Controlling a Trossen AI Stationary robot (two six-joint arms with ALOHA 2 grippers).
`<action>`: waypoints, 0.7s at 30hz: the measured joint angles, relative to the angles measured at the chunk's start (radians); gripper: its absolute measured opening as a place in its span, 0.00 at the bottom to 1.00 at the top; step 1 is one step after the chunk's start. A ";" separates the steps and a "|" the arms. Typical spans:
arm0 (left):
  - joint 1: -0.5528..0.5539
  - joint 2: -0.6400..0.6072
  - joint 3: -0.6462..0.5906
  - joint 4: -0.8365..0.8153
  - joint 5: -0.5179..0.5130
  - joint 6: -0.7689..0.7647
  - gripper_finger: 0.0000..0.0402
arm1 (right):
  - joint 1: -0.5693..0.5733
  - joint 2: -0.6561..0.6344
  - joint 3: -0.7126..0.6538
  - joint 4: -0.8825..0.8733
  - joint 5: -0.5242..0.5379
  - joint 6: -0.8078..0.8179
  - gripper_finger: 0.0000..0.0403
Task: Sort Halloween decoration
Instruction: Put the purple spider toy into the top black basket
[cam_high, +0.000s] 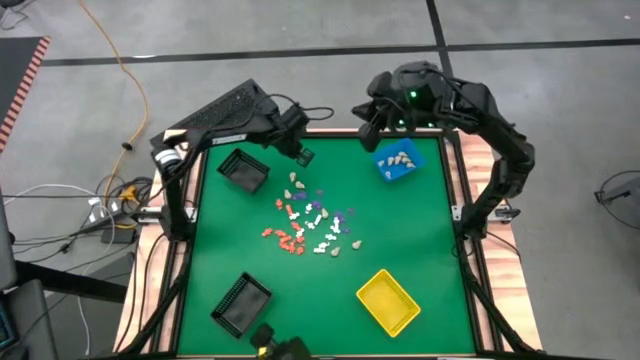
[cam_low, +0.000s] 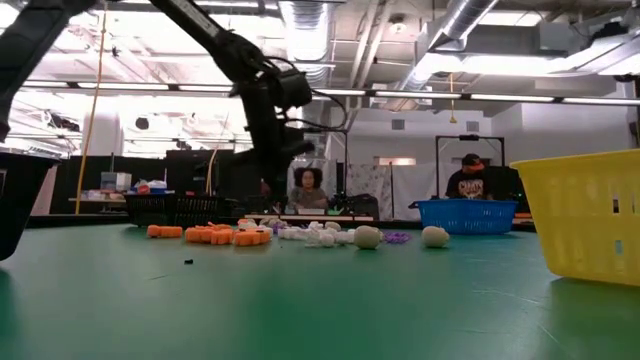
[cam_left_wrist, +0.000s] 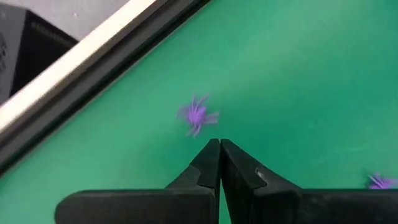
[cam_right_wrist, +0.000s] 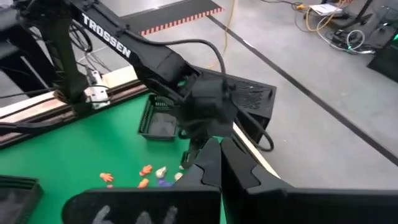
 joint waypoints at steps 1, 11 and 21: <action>0.002 0.020 0.020 -0.023 -0.018 0.007 0.00 | 0.008 0.000 0.000 -0.002 0.008 0.000 0.04; 0.067 0.124 0.100 -0.096 0.005 0.057 0.00 | 0.055 0.006 0.000 0.013 0.015 0.001 0.04; 0.069 0.196 0.101 -0.062 0.061 0.091 0.00 | 0.074 0.006 0.000 0.022 0.021 0.026 0.04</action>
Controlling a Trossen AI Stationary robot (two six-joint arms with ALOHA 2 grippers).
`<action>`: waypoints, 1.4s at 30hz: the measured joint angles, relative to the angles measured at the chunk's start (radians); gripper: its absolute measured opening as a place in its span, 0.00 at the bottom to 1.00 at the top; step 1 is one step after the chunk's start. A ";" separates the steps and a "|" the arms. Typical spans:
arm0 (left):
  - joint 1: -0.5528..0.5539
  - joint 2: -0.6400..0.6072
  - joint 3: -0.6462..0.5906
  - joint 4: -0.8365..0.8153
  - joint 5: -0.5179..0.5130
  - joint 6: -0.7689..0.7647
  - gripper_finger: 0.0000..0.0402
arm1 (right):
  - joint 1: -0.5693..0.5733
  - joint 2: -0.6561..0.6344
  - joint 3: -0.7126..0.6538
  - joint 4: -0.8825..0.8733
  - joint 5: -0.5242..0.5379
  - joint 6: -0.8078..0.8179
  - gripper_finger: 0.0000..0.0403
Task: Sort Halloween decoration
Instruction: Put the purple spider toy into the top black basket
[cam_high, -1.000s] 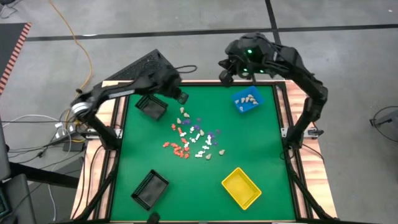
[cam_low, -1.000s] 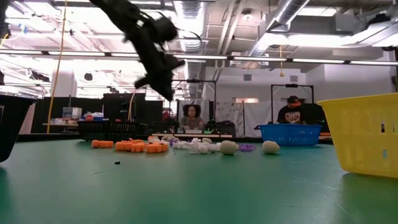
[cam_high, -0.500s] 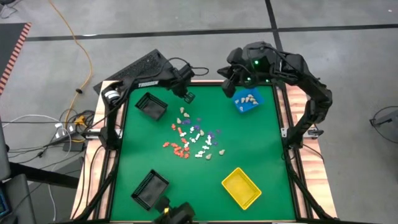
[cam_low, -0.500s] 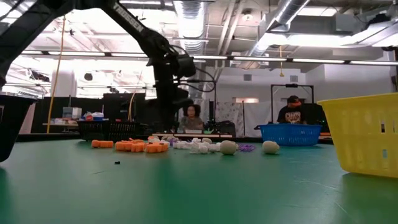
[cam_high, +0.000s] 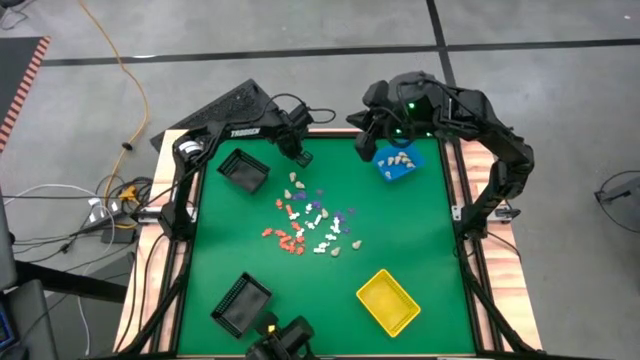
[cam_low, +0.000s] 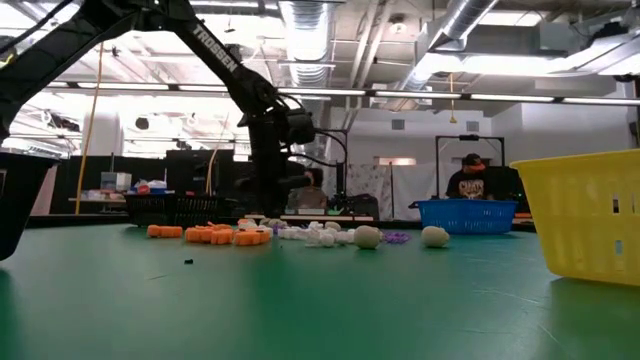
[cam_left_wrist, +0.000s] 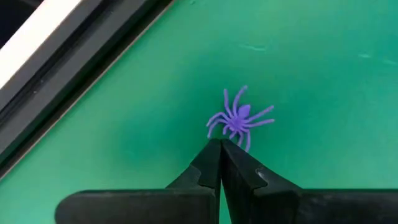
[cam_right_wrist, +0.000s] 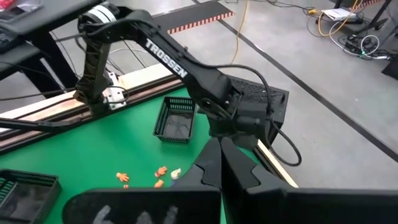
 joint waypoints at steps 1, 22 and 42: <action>0.000 0.003 0.000 0.001 0.010 0.009 0.00 | 0.003 0.000 0.000 0.001 0.003 0.001 0.04; -0.197 -0.112 0.123 -0.107 0.215 0.169 0.00 | 0.028 0.000 0.000 -0.003 0.015 -0.004 0.04; -0.044 0.066 0.117 -0.008 -0.127 0.214 0.00 | 0.067 0.000 0.000 -0.009 0.016 0.001 0.04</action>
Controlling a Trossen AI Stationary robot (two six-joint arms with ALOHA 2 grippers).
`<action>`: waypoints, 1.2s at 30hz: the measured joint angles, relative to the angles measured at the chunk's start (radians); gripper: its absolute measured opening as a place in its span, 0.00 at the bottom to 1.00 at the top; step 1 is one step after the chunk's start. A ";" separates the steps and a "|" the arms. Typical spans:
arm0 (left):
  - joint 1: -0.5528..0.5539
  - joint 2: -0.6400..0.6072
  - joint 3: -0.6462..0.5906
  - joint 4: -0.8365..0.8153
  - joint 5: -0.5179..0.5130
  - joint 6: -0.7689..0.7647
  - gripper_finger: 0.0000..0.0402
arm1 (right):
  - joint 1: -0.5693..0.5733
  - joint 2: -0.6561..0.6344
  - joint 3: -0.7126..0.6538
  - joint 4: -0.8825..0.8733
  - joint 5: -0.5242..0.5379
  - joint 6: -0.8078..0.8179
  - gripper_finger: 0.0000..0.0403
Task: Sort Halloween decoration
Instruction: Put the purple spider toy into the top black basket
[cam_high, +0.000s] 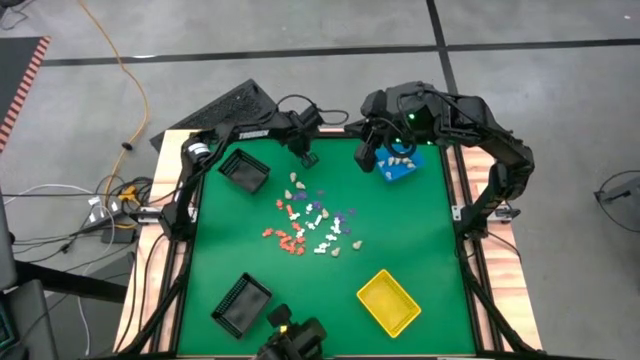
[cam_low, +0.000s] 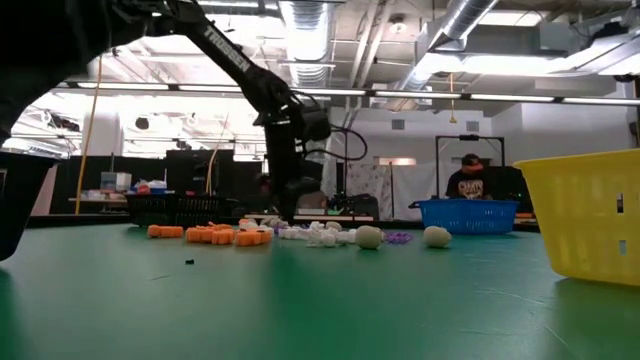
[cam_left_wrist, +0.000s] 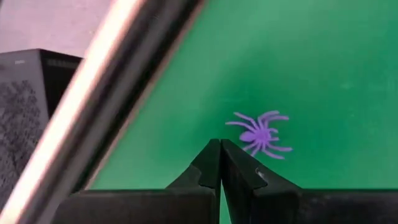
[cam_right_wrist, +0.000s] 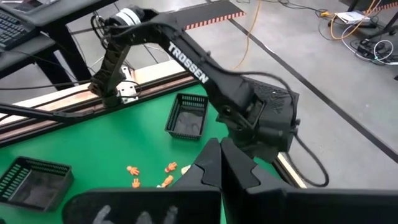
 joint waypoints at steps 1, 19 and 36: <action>0.000 0.008 0.000 0.000 0.009 0.009 0.00 | 0.000 0.000 0.000 0.000 0.000 0.001 0.04; -0.151 -0.142 0.002 -0.067 0.845 0.010 0.00 | -0.010 0.000 0.000 -0.076 0.065 0.001 0.04; -0.068 -0.048 -0.040 0.049 0.130 0.040 0.00 | 0.020 0.003 -0.026 -0.134 0.105 0.111 0.04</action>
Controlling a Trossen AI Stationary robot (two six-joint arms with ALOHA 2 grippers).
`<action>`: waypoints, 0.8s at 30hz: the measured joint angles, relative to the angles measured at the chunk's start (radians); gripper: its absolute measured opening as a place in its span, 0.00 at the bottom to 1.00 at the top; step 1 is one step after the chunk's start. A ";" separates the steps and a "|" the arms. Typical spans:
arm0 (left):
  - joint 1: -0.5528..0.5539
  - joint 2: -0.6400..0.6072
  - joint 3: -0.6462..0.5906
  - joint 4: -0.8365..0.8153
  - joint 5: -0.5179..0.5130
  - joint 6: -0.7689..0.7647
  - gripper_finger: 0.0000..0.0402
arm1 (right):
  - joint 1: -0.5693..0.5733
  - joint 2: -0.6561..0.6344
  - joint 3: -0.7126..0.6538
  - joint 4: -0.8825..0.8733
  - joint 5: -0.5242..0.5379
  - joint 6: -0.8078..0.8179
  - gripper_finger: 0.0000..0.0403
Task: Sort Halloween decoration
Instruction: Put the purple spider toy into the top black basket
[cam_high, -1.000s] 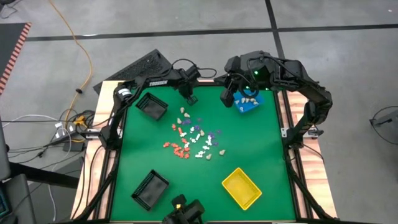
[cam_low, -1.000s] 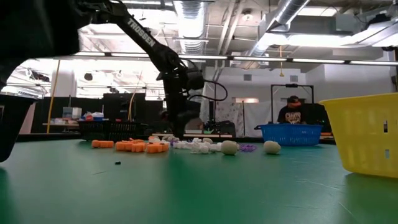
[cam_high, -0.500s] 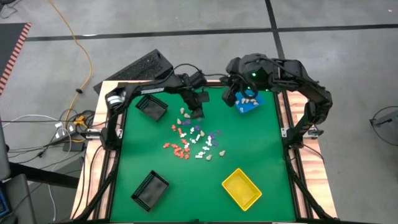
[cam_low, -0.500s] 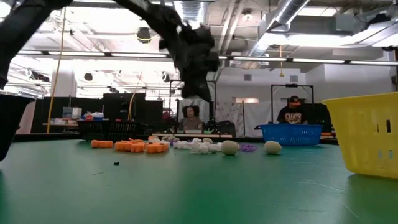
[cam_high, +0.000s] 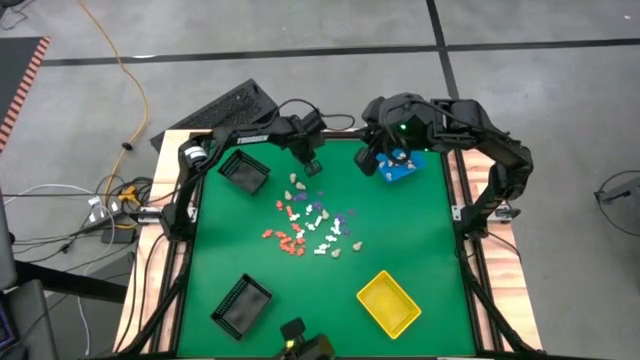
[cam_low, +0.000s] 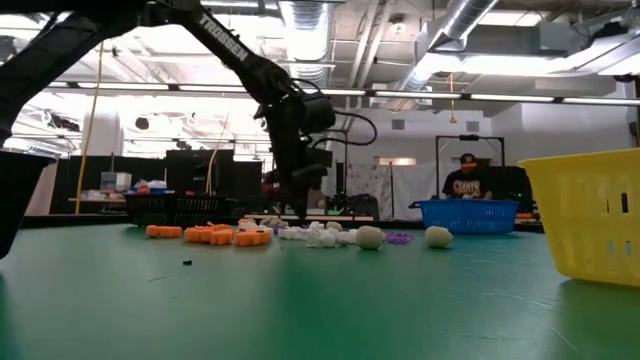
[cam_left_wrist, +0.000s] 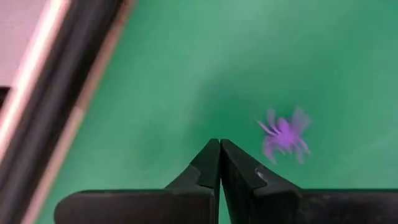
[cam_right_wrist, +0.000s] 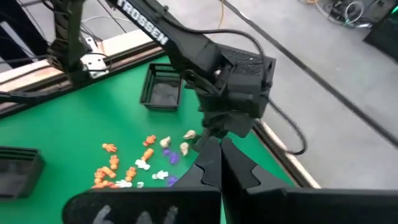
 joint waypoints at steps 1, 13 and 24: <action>-0.001 0.009 0.002 0.006 0.000 0.003 0.00 | 0.002 0.000 0.000 0.000 0.000 0.009 0.04; -0.080 0.030 0.000 -0.017 0.479 -0.005 0.00 | 0.032 0.000 0.000 0.013 0.003 0.017 0.04; -0.146 -0.108 0.006 0.018 0.072 -0.004 0.00 | 0.030 0.000 0.000 0.004 0.031 -0.009 0.04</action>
